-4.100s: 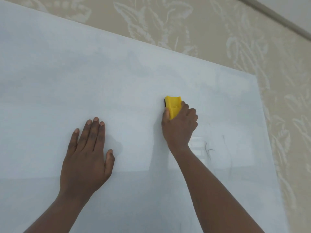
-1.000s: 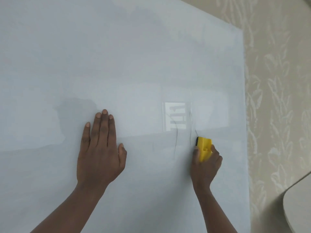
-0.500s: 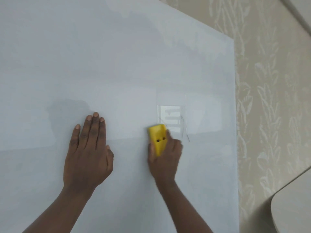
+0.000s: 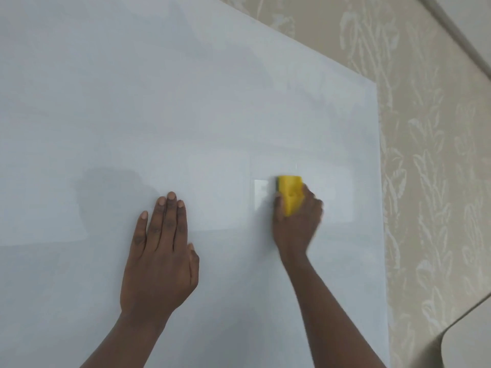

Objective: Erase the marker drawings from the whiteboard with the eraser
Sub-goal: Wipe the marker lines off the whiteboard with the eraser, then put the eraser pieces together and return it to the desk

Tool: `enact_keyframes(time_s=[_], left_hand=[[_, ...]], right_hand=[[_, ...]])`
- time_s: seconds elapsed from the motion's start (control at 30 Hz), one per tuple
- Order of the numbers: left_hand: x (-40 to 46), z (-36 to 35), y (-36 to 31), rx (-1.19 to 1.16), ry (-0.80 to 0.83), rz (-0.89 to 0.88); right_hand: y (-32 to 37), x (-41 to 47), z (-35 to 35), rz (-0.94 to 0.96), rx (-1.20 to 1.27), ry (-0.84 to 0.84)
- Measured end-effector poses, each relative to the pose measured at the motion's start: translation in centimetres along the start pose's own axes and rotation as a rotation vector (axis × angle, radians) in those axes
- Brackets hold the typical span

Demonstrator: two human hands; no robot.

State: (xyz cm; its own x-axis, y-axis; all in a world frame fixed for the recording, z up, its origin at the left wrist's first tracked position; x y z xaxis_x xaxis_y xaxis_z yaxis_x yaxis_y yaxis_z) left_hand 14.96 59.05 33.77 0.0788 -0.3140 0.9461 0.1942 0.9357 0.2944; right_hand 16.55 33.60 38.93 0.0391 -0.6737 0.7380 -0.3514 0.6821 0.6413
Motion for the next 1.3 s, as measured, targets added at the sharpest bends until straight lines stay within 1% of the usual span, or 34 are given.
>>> enact_keyframes(time_s=[0.1, 0.17, 0.23, 0.3, 0.37, 0.5, 0.6, 0.67, 0.73, 0.83, 0.93, 1.0, 1.03, 1.13, 1.2, 1.3], left_hand=[[-0.1, 0.2, 0.0, -0.002, 0.0, -0.003], [-0.2, 0.3, 0.1, -0.002, 0.011, 0.005], [-0.2, 0.3, 0.2, -0.007, 0.027, 0.008], [-0.2, 0.3, 0.3, -0.007, 0.033, 0.009], [-0.2, 0.3, 0.2, 0.0, 0.036, 0.007], [-0.3, 0.1, 0.0, 0.012, 0.044, 0.009], [-0.3, -0.2, 0.2, 0.017, 0.042, 0.005], [-0.3, -0.4, 0.2, 0.012, 0.041, 0.007], [-0.2, -0.3, 0.2, 0.01, 0.055, 0.013], [0.1, 0.5, 0.1, -0.025, 0.075, 0.021], [0.2, 1.7, -0.1, -0.142, 0.043, 0.062], [-0.3, 2.6, -0.3, -0.198, 0.001, 0.071], [-0.7, 3.3, -0.4, -0.187, -0.008, 0.061], [-1.7, 4.6, -1.0, -0.197, 0.003, 0.015], [-1.9, 5.2, -1.0, -0.314, 0.026, 0.051], [-2.0, 5.6, -0.6, -0.44, 0.094, 0.142]], right_hand=[[7.3, -4.2, -1.5, 0.253, 0.031, 0.073], [10.3, -6.9, -1.9, 0.408, 0.052, 0.103], [11.0, -7.8, -2.0, 0.513, 0.043, 0.103], [10.0, -6.6, -1.8, 0.543, 0.003, 0.08], [7.7, -4.2, -1.3, 0.44, -0.043, 0.055], [-0.3, 0.7, 0.2, 0.075, -0.066, 0.008], [-5.8, 1.8, 1.4, -0.133, -0.076, 0.007], [-7.6, 2.0, 1.9, -0.2, -0.061, 0.051], [-7.7, 2.3, 2.3, -0.193, -0.019, 0.101], [-4.8, 2.1, 2.5, -0.013, 0.029, 0.173], [-0.9, 0.9, 2.1, 0.223, 0.05, 0.327], [1.4, -0.5, 1.9, 0.427, 0.032, 0.436], [2.5, -1.4, 1.9, 0.535, 0.02, 0.489], [5.0, -3.9, 2.1, 0.84, -0.033, 0.6], [5.9, -5.1, 2.0, 0.96, -0.054, 0.677], [6.6, -6.4, 1.7, 1.02, -0.005, 0.82]])
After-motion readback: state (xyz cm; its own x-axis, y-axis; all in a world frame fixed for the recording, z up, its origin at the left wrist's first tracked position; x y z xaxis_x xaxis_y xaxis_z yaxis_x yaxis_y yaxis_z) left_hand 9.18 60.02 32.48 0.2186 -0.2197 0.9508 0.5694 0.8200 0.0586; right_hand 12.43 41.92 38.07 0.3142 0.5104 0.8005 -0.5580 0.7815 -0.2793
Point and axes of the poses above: each hand's wrist, its own x-axis towards the middle knuckle, its own z-axis out of the back of the hand, y = z × x, the point moved 4 cm from there along x, towards the middle knuckle, and after that the axes turned 9 degrees about -z, right-handed, at the moved point
